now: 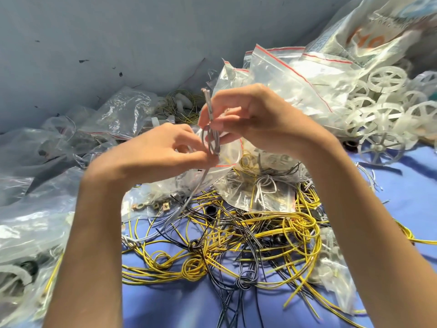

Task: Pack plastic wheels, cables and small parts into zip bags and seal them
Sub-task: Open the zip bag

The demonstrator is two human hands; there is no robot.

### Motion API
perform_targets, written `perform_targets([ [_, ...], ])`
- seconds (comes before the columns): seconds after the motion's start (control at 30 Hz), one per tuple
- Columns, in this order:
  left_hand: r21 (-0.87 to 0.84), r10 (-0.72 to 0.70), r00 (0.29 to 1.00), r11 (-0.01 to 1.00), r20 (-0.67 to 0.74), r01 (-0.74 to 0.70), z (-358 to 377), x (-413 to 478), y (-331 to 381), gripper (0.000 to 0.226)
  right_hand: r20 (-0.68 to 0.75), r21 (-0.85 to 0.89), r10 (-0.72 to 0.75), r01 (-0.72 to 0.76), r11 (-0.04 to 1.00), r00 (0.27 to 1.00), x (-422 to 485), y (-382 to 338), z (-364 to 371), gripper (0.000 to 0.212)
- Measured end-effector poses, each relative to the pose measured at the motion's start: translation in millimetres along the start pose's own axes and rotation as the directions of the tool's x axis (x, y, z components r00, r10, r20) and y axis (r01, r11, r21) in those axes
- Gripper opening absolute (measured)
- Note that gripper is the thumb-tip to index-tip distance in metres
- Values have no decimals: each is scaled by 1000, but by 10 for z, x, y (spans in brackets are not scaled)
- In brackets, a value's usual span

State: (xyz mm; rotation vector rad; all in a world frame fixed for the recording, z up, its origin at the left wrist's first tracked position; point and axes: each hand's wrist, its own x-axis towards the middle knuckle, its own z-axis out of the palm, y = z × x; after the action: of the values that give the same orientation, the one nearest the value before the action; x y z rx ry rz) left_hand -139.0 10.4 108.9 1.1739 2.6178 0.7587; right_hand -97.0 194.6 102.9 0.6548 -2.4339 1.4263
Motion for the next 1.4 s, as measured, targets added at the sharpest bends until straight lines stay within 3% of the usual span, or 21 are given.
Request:
perform_targets([
  [0.17, 35, 34, 998, 999, -45, -33, 34, 29, -12, 20, -31, 47, -43, 44, 998, 999, 22, -21, 40, 24],
  [0.4, 39, 4, 993, 999, -114, 0, 41, 55, -56, 28, 52, 35, -24, 23, 999, 998, -2, -35, 103, 15],
  [0.47, 17, -1, 982, 1000, -186, 4, 54, 70, -72, 16, 65, 49, -11, 8, 999, 998, -9, -34, 102, 18],
  [0.63, -63, -27, 928, 998, -372, 3, 89, 107, -66, 19, 162, 21, 18, -22, 1000, 987, -33, -74, 95, 28],
  [0.73, -17, -21, 932, 1000, -363, 16, 80, 121, -64, 14, 173, 29, 9, -14, 999, 985, -28, -64, 108, 31],
  [0.83, 26, -36, 940, 999, -338, 47, 61, 125, -71, 29, 143, 44, 34, -41, 998, 989, -33, -72, 114, 29],
  [0.93, 0, -47, 926, 999, -374, 51, 58, 123, -72, 26, 125, 32, 74, -79, 996, 989, -43, -67, 111, 33],
  [1.03, 10, -48, 925, 998, -377, 56, 61, 120, -95, 24, 120, 2, 114, -115, 993, 986, -37, -48, 85, 36],
  [1.2, 14, -39, 942, 999, -334, 47, 49, 121, -131, 13, 151, -64, 144, -136, 989, 978, -39, 28, 17, 14],
  [1.4, -66, -10, 941, 998, -338, -13, 16, 116, -192, 21, 122, -209, 201, -173, 962, 972, -30, 98, -30, 26],
])
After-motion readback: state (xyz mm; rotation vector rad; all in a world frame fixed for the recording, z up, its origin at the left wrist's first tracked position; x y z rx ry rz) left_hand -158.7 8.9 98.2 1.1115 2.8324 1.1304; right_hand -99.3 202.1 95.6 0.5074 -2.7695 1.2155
